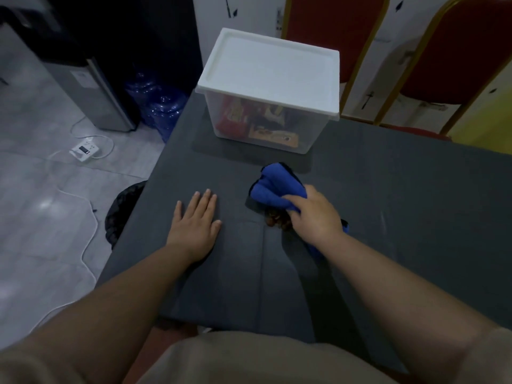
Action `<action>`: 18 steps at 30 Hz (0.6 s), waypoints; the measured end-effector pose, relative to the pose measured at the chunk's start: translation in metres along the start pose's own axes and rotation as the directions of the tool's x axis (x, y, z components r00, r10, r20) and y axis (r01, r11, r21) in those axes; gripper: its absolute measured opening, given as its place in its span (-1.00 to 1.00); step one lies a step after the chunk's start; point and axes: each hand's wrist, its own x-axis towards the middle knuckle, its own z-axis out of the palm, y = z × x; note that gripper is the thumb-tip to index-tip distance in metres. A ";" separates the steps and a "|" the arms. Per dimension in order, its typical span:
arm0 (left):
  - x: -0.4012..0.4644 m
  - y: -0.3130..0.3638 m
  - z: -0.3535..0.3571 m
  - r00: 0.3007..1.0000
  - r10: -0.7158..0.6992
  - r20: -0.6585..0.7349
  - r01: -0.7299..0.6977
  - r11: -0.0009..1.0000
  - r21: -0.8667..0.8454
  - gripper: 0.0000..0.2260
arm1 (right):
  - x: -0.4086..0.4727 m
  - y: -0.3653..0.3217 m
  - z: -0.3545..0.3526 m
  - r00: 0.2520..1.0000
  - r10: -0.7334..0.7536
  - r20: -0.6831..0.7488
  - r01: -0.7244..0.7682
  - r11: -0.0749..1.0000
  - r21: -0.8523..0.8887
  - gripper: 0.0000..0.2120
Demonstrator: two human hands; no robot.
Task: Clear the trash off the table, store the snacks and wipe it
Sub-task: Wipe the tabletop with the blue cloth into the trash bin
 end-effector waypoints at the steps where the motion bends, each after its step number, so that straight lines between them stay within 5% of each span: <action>1: -0.002 0.001 0.001 1.000 -0.009 -0.004 0.009 1.000 -0.001 -0.47 | -0.003 0.005 -0.004 0.999 0.022 -0.030 -0.022 1.000 0.006 -0.66; 6: -0.010 -0.004 0.004 0.999 -0.003 -0.032 0.003 1.000 0.014 -0.48 | -0.030 0.048 -0.027 0.931 0.279 -0.234 -0.279 0.960 0.034 -0.69; 11: -0.010 -0.006 0.007 0.997 0.012 -0.072 -0.013 1.000 -0.010 -0.49 | -0.057 0.090 -0.030 0.797 0.590 -0.133 -0.591 0.806 0.030 -0.68; 18: 0.017 -0.031 -0.004 0.993 0.100 -0.060 -0.099 0.995 0.021 -0.48 | -0.059 0.051 -0.006 0.730 0.679 -0.081 -0.672 0.734 0.099 -0.65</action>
